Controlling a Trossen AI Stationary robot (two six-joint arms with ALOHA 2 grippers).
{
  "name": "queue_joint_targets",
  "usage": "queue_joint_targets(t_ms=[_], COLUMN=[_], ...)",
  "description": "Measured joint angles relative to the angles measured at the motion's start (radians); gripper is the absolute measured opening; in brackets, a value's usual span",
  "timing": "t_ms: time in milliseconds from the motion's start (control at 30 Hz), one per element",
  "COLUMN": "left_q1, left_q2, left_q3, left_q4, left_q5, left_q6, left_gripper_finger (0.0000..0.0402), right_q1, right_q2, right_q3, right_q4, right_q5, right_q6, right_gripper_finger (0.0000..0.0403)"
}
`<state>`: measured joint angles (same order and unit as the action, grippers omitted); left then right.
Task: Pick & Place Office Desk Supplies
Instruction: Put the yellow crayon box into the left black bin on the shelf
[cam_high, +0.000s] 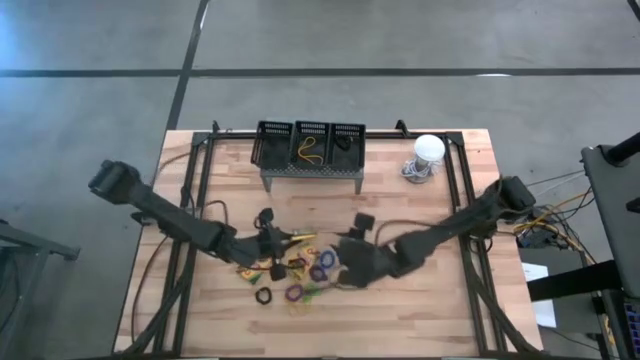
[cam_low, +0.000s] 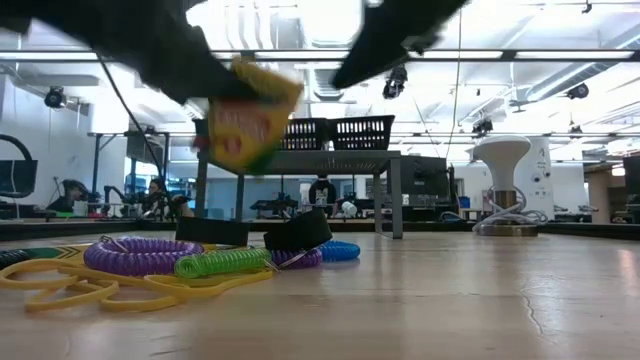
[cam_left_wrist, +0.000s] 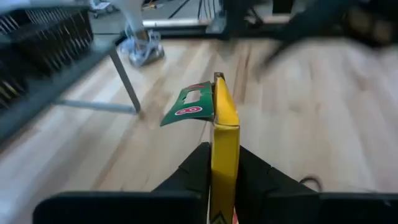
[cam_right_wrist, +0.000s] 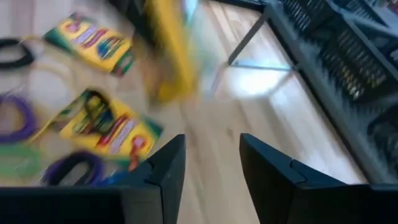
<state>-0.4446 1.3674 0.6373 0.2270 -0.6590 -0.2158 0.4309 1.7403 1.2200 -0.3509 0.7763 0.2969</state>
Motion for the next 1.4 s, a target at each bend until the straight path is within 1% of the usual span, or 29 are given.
queue_joint_targets(t_ms=[100,200,300,367,400,467,533,567,667,733,767,800,833,867,967,1067,1167,1267,1400], left_q1=[0.019,0.086,0.225,0.368,0.449,0.625,0.817,0.910,1.170,1.300,1.348,1.386,1.412,1.427,1.439,1.435,1.444,1.463,1.475], left_q2=[-0.113,-0.204,-0.261,-0.278,-0.280,-0.281,-0.270,-0.261,-0.233,-0.220,-0.218,-0.218,-0.219,-0.219,-0.217,-0.186,-0.132,-0.070,-0.001], left_q3=[0.090,0.216,0.352,0.426,0.447,0.457,0.449,0.439,0.383,0.333,0.305,0.278,0.249,0.222,0.152,0.121,0.119,0.145,0.182], left_q4=[-0.161,-0.299,-0.465,-0.571,-0.599,-0.613,-0.607,-0.595,-0.512,-0.411,-0.350,-0.296,-0.245,-0.197,-0.102,-0.083,-0.073,-0.052,-0.044], left_q5=[-0.003,-0.003,0.020,0.098,0.158,0.315,0.527,0.640,0.993,1.220,1.312,1.378,1.420,1.443,1.471,1.478,1.479,1.483,1.499], left_q6=[0.005,0.107,0.212,0.267,0.291,0.329,0.374,0.391,0.398,0.400,0.400,0.400,0.409,0.434,0.528,0.604,0.650,0.662,0.678], left_gripper_finger=[0.0039,0.0029,0.0029,0.0031,0.0033,0.0036,0.0037,0.0037,0.0037,0.0037,0.0037,0.0037,0.0037,0.0037,0.0037,0.0037,0.0037,0.0037,0.0037], right_q1=[0.051,0.078,0.082,0.082,0.082,0.078,0.070,0.063,0.022,-0.016,-0.038,-0.059,-0.080,-0.099,-0.148,-0.193,-0.227,-0.245,-0.252], right_q2=[0.003,0.022,0.032,0.034,0.035,0.035,0.035,0.030,-0.005,-0.032,-0.041,-0.051,-0.064,-0.075,-0.105,-0.118,-0.124,-0.121,-0.121], right_q3=[-0.078,-0.159,-0.233,-0.270,-0.285,-0.303,-0.312,-0.316,-0.336,-0.375,-0.402,-0.431,-0.467,-0.503,-0.606,-0.686,-0.736,-0.757,-0.762], right_q4=[0.039,0.156,0.276,0.327,0.338,0.350,0.353,0.353,0.366,0.391,0.407,0.437,0.468,0.508,0.703,0.918,1.090,1.158,1.155], right_q5=[0.020,0.041,0.067,0.097,0.121,0.185,0.261,0.280,0.273,0.269,0.267,0.254,0.238,0.227,0.176,0.061,-0.056,-0.105,-0.104], right_q6=[0.065,0.084,0.085,0.070,0.051,0.014,-0.021,-0.052,-0.172,-0.189,-0.188,-0.188,-0.188,-0.187,-0.196,-0.247,-0.300,-0.304,-0.303], right_gripper_finger=[0.0146,0.0140,0.0133,0.0129,0.0127,0.0124,0.0121,0.0120,0.0115,0.0111,0.0110,0.0108,0.0107,0.0106,0.0103,0.0099,0.0095,0.0091,0.0085])
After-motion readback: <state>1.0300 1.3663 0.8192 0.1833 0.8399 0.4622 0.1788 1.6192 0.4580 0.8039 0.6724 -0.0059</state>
